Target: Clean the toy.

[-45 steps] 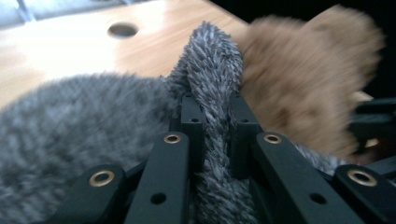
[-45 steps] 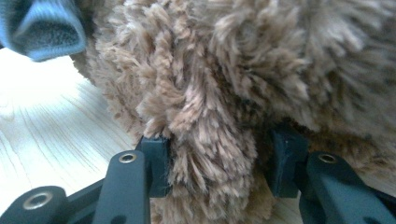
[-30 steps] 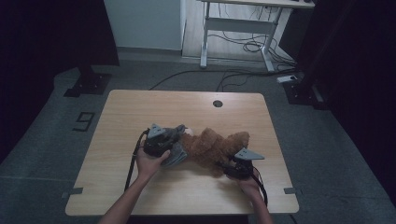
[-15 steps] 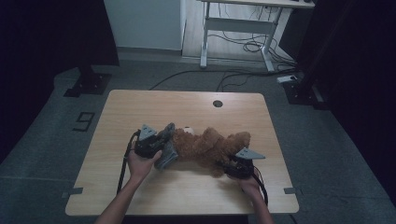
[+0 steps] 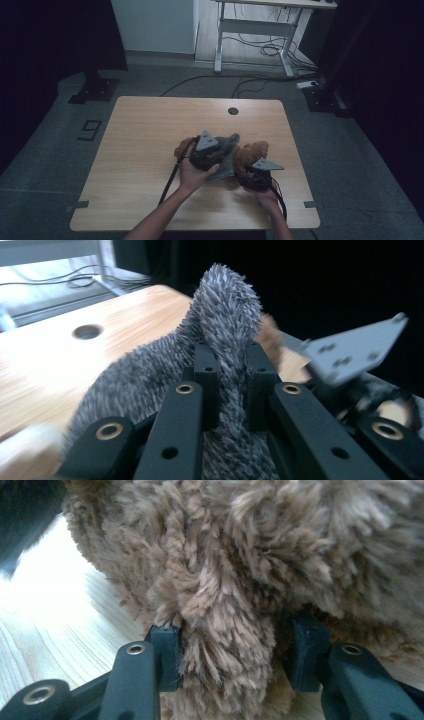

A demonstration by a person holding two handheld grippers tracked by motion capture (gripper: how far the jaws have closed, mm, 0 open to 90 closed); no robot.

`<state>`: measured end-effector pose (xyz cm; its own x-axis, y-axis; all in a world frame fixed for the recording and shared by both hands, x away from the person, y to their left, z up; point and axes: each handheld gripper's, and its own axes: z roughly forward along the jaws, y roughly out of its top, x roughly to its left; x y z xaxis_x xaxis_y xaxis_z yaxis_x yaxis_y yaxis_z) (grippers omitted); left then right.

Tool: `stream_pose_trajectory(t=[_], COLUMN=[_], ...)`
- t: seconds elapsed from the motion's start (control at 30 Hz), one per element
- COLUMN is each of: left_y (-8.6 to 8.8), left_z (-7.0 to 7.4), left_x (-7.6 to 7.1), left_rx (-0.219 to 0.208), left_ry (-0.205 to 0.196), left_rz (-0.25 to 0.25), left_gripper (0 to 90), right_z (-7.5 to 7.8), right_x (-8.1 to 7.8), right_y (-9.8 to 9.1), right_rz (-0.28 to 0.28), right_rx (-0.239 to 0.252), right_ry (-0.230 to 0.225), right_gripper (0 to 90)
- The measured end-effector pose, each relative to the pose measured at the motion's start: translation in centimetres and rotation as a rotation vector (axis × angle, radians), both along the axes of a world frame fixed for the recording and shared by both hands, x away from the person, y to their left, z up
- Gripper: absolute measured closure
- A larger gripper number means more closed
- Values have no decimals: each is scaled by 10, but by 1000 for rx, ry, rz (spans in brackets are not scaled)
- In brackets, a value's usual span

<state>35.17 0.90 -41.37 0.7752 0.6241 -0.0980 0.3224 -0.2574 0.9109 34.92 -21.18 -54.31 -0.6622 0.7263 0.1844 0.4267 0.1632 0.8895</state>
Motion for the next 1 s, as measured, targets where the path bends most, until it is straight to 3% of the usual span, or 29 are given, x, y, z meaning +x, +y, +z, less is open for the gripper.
stream_pose_trajectory(t=[0.13, 0.2, 0.33, 0.43, 0.63, 0.73, 0.83, 1.0], left_y=[-35, -48, -57, -50, -37, -25, -9, 31], left_z=[2, -2, -21, -30, -30, -29, -29, -31], left_x=[5, 10, 27, 32, 28, 27, 31, 38], left_rx=[16, 58, 158, 188, 258, 290, 304, 238], left_ry=[12, 27, 76, 77, 34, 7, 7, 47], left_rz=[-33, -30, 20, 36, 57, 87, 134, 183], left_gripper=[797, 797, 795, 796, 795, 795, 794, 793], right_z=[0, -1, -1, -1, 0, 0, -1, -1], right_x=[0, 0, 0, 0, 0, -1, -1, 0], right_y=[0, -1, -1, 1, 2, 2, 1, 1], right_rz=[1, 2, 0, -1, 5, 5, 8, 10], right_rx=[1, 2, 6, -1, -10, -11, -10, 1], right_ry=[1, 1, 2, 0, -5, -6, -5, -4], right_gripper=[511, 511, 511, 506, 505, 505, 505, 505])
